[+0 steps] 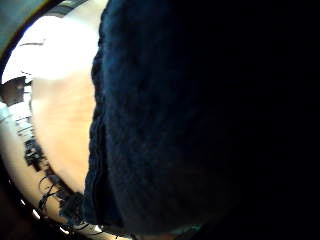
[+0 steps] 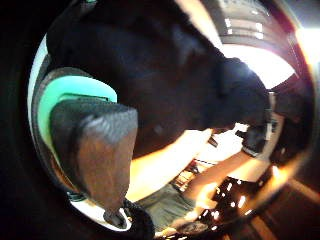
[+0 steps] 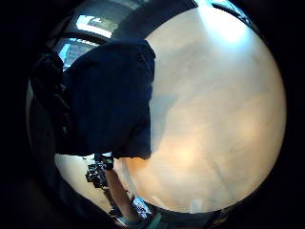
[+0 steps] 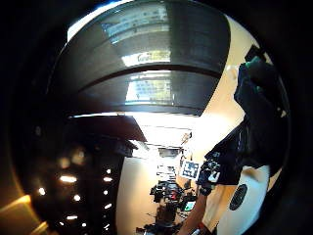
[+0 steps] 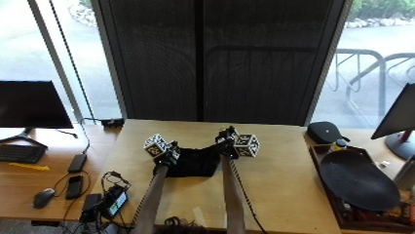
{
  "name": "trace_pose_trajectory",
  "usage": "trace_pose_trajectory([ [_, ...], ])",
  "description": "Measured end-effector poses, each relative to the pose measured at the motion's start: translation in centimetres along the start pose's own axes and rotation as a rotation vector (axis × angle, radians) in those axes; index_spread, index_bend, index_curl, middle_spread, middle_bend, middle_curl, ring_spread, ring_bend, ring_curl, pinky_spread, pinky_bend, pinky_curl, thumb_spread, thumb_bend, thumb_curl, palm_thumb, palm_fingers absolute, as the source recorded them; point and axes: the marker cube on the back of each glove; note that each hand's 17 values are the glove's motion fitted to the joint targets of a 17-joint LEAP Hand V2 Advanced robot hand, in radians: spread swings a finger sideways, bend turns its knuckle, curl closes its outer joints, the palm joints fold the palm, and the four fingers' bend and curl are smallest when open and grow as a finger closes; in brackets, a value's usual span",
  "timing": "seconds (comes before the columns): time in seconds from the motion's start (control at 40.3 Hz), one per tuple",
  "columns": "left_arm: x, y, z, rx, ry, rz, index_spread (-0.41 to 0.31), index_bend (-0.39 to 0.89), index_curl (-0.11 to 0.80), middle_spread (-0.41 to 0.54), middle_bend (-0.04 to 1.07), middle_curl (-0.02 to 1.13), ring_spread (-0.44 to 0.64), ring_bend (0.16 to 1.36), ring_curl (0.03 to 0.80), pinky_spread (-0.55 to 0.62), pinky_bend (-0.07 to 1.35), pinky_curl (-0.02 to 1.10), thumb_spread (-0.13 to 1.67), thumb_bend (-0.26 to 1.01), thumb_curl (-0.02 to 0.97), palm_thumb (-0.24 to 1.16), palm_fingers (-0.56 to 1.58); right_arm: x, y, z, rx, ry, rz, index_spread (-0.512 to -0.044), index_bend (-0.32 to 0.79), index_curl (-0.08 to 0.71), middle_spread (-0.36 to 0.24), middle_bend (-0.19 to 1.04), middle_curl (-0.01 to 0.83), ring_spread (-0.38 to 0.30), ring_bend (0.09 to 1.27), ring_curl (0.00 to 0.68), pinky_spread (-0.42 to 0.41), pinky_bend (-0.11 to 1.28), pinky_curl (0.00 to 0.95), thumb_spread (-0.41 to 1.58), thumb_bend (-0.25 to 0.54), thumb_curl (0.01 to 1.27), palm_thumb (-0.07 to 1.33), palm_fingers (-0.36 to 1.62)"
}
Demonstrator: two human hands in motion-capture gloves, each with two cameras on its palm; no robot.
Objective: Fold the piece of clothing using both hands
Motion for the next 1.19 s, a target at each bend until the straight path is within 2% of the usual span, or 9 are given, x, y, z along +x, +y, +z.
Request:
trace_pose_trajectory([
  [0.099, 0.5, -0.1, -3.0, 0.169, 0.109, 0.014, -0.130, 0.17, 0.395, -0.008, 0.22, 0.38, 0.28, 0.50, 0.320, 0.47, 0.33, 0.32, 1.40, -0.01, 0.167, -0.02, 0.27, -2.7, 1.9, 1.2, -0.057, 0.104, 0.009, -0.191, 0.05, 0.130, -0.081, 0.17, 0.438, -0.209, 0.67, 0.438, -0.299, 0.75, 0.390, 0.65, -0.022, 0.61, 1.20, 1.03],
  [0.223, 0.2, 0.9, -7.6, 0.373, 0.063, -0.076, -0.129, 0.18, 0.401, -0.016, 0.24, 0.39, 0.27, 0.49, 0.315, 0.46, 0.29, 0.31, 1.43, 0.00, 0.171, 0.02, 0.34, -3.0, 1.4, 6.7, -0.079, 0.215, -0.119, -0.199, 0.04, 0.123, -0.090, 0.17, 0.433, -0.206, 0.66, 0.441, -0.300, 0.75, 0.389, 0.63, -0.020, 0.62, 1.21, 1.04],
  [0.422, 3.0, 3.7, -12.9, 0.514, -0.042, 0.003, -0.128, 0.17, 0.405, -0.044, 0.26, 0.40, 0.23, 0.47, 0.314, 0.44, 0.24, 0.30, 1.49, 0.03, 0.184, 0.08, 0.42, -10.4, 8.1, 11.8, -0.117, 0.232, -0.450, -0.228, 0.03, 0.109, -0.109, 0.16, 0.423, -0.206, 0.68, 0.450, -0.307, 0.77, 0.397, 0.57, -0.025, 0.63, 1.20, 1.03],
  [0.521, 3.1, 3.9, -14.1, 0.581, -0.155, 0.013, -0.128, 0.17, 0.404, -0.052, 0.25, 0.41, 0.22, 0.47, 0.317, 0.44, 0.23, 0.30, 1.52, 0.06, 0.194, 0.13, 0.43, -10.4, 10.4, 14.5, -0.197, 0.267, -0.482, -0.233, 0.03, 0.102, -0.113, 0.17, 0.421, -0.212, 0.68, 0.454, -0.313, 0.77, 0.396, 0.54, -0.034, 0.64, 1.18, 1.02],
  [0.77, 3.5, 4.9, -13.0, 0.459, -0.085, 0.033, -0.128, 0.15, 0.394, -0.079, 0.23, 0.42, 0.18, 0.47, 0.319, 0.42, 0.21, 0.30, 1.57, 0.10, 0.200, 0.19, 0.45, -6.6, 13.2, 19.9, -0.360, 0.240, -0.366, -0.243, 0.04, 0.096, -0.117, 0.17, 0.419, -0.226, 0.68, 0.452, -0.327, 0.76, 0.387, 0.51, -0.028, 0.65, 1.16, 1.03],
  [0.919, 1.3, 4.5, -13.1, 0.496, -0.188, -0.038, -0.128, 0.15, 0.391, -0.091, 0.21, 0.42, 0.16, 0.46, 0.320, 0.41, 0.21, 0.31, 1.58, 0.11, 0.199, 0.20, 0.46, -3.3, 14.6, 22.8, -0.451, 0.253, -0.305, -0.241, 0.04, 0.093, -0.118, 0.17, 0.420, -0.227, 0.67, 0.450, -0.329, 0.75, 0.384, 0.51, -0.026, 0.65, 1.16, 1.03],
  [1.018, 1.6, 5.2, -11.8, 0.354, -0.101, -0.058, -0.128, 0.15, 0.388, -0.095, 0.21, 0.42, 0.15, 0.45, 0.321, 0.41, 0.20, 0.31, 1.58, 0.12, 0.198, 0.21, 0.47, -2.9, 15.9, 23.7, -0.599, 0.217, -0.288, -0.240, 0.04, 0.092, -0.118, 0.18, 0.422, -0.225, 0.66, 0.447, -0.326, 0.75, 0.382, 0.51, -0.027, 0.65, 1.16, 1.03],
  [1.142, -0.9, 6.8, -11.7, 0.260, -0.285, -0.283, -0.128, 0.15, 0.384, -0.097, 0.20, 0.42, 0.15, 0.45, 0.321, 0.40, 0.19, 0.32, 1.59, 0.13, 0.196, 0.21, 0.47, -3.2, 16.5, 23.3, -0.775, 0.152, -0.343, -0.237, 0.07, 0.108, -0.108, 0.19, 0.431, -0.206, 0.60, 0.434, -0.299, 0.71, 0.377, 0.56, -0.015, 0.65, 1.17, 0.97],
  [1.192, -1.0, 6.3, -11.9, 0.317, -0.332, -0.249, -0.128, 0.15, 0.383, -0.098, 0.20, 0.42, 0.15, 0.44, 0.320, 0.40, 0.19, 0.31, 1.59, 0.13, 0.196, 0.21, 0.47, -3.8, 16.8, 22.3, -0.907, 0.066, -0.377, -0.233, 0.09, 0.121, -0.100, 0.19, 0.433, -0.193, 0.57, 0.429, -0.266, 0.68, 0.372, 0.59, -0.011, 0.65, 1.18, 0.93],
])
